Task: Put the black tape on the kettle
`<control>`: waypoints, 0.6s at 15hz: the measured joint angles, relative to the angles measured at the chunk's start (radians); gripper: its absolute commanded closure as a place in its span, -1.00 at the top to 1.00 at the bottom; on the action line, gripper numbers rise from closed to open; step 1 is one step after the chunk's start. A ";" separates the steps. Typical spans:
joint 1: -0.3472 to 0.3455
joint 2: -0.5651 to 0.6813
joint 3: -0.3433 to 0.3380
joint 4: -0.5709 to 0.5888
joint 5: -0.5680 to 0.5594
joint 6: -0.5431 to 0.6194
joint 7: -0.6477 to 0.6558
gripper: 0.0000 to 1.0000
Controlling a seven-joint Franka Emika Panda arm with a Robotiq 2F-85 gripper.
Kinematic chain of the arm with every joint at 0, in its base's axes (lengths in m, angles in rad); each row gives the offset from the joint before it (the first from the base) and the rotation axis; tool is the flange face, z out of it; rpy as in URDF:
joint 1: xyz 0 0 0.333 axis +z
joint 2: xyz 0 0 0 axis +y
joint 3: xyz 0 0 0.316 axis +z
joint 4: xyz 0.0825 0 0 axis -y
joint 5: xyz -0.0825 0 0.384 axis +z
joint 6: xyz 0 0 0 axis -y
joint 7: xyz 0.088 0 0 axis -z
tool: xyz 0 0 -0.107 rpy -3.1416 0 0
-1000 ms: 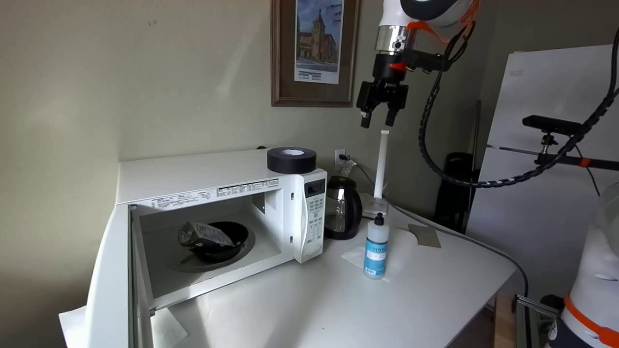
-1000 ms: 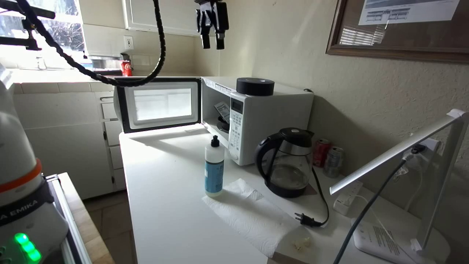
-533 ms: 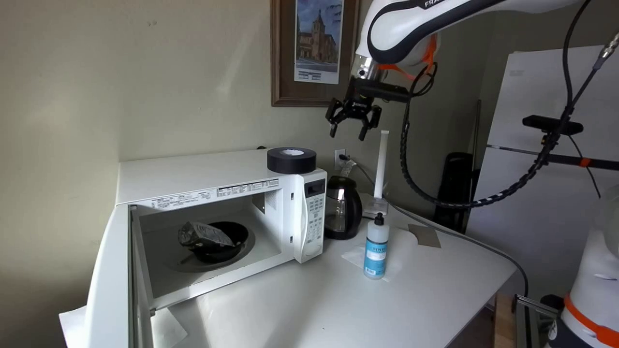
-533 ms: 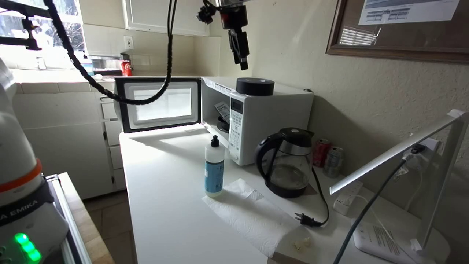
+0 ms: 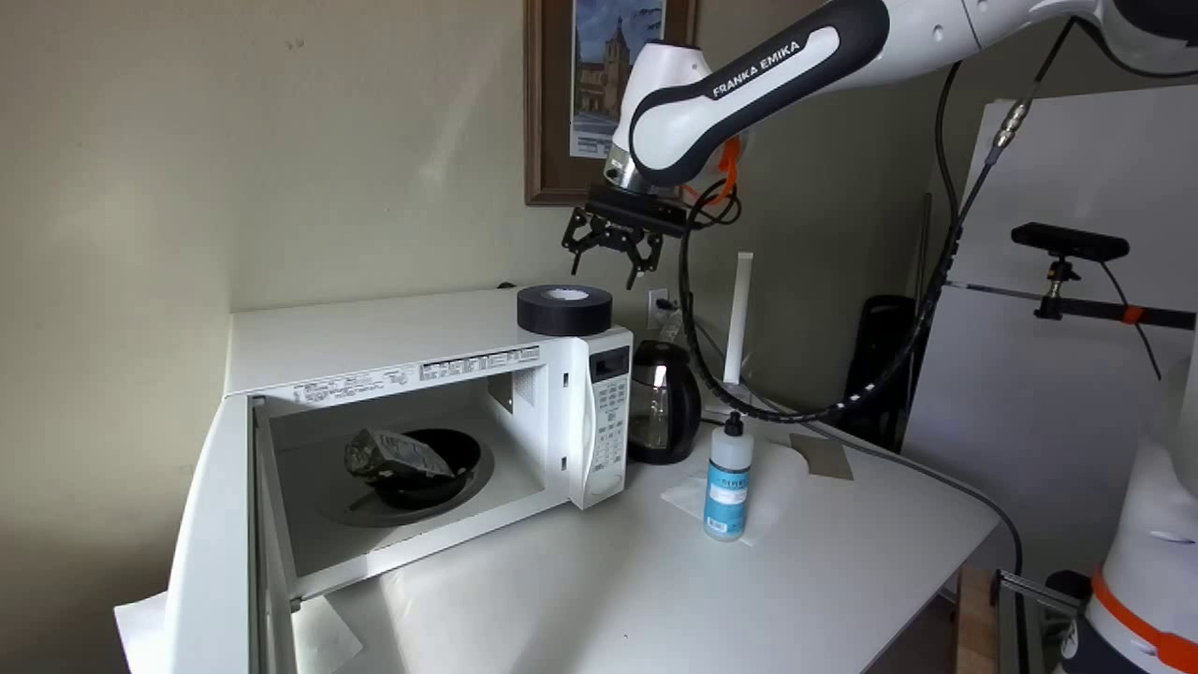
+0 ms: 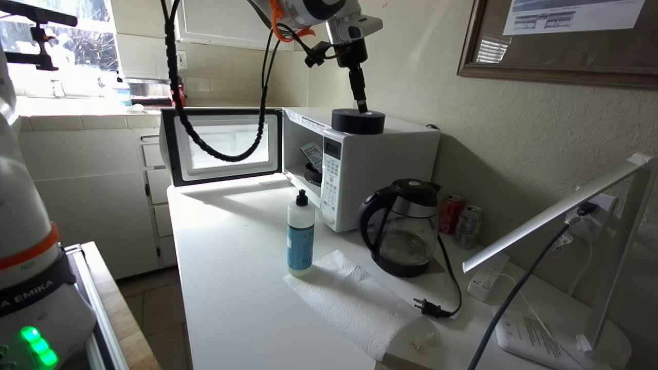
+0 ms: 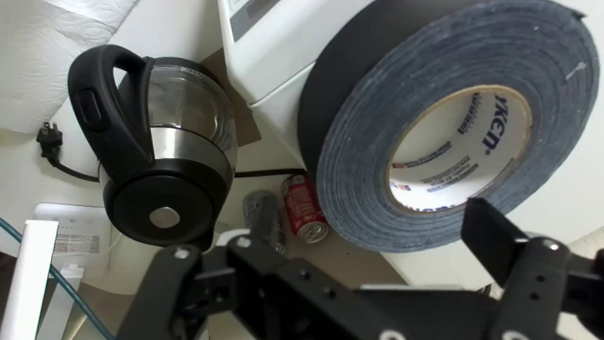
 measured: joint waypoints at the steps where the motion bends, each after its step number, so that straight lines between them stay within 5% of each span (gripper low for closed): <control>1: 0.010 0.018 -0.002 0.027 -0.019 -0.040 0.019 1.00; 9: 0.031 0.051 -0.019 0.145 0.030 -0.326 -0.010 0.77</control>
